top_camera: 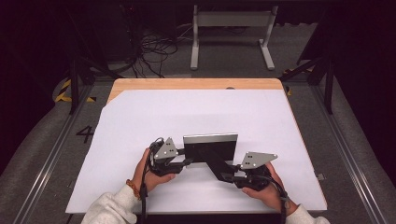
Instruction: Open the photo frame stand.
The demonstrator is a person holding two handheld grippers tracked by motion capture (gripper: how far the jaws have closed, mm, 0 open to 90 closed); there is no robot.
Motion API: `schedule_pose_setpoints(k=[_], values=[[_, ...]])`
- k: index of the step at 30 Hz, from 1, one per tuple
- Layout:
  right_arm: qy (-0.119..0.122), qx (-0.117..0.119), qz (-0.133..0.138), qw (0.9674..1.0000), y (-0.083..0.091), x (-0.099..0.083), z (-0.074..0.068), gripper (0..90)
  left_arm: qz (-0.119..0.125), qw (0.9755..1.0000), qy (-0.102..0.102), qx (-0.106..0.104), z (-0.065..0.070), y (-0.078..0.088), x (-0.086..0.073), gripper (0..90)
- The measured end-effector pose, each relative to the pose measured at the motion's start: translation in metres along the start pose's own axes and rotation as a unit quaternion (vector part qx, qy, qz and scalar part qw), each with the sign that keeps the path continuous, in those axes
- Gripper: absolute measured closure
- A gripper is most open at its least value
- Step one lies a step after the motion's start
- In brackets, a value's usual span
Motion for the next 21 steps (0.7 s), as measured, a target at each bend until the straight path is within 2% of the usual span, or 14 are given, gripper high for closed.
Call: schedule_pose_setpoints(k=[3, 7, 14, 17, 21], values=[[0.004, -0.002, -0.002, 1.0, 0.0, 0.0, -0.001, 69.6, -0.004, 1.0, -0.005, 0.0, 0.001, -0.001, -0.002, 60.7], [0.007, -0.002, -0.005, 1.0, 0.001, 0.0, -0.001, 71.6, -0.032, 0.9993, -0.016, -0.006, 0.003, -0.008, -0.011, 60.6], [0.015, -0.001, -0.013, 0.9998, 0.001, -0.004, -0.004, 74.1, -0.061, 0.9975, -0.036, -0.003, 0.007, -0.019, -0.022, 61.3], [0.02, -0.001, -0.016, 0.9997, 0.001, -0.006, -0.005, 74.8, -0.064, 0.9972, -0.039, -0.001, 0.008, -0.023, -0.023, 63.2], [0.02, -0.002, -0.015, 0.9997, 0.001, -0.006, -0.005, 74.7, -0.062, 0.9976, -0.031, 0.002, 0.006, -0.025, -0.023, 66.0]])
Point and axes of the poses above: each handheld gripper's, and its own axes: y roughly backward along the jaws, x roughly out of its top, z roughly to its right, the point moved 7 cm from there along -y, roughly forward along the jaws, and after that the axes turned 6 degrees about z, right-handed, at the moved point
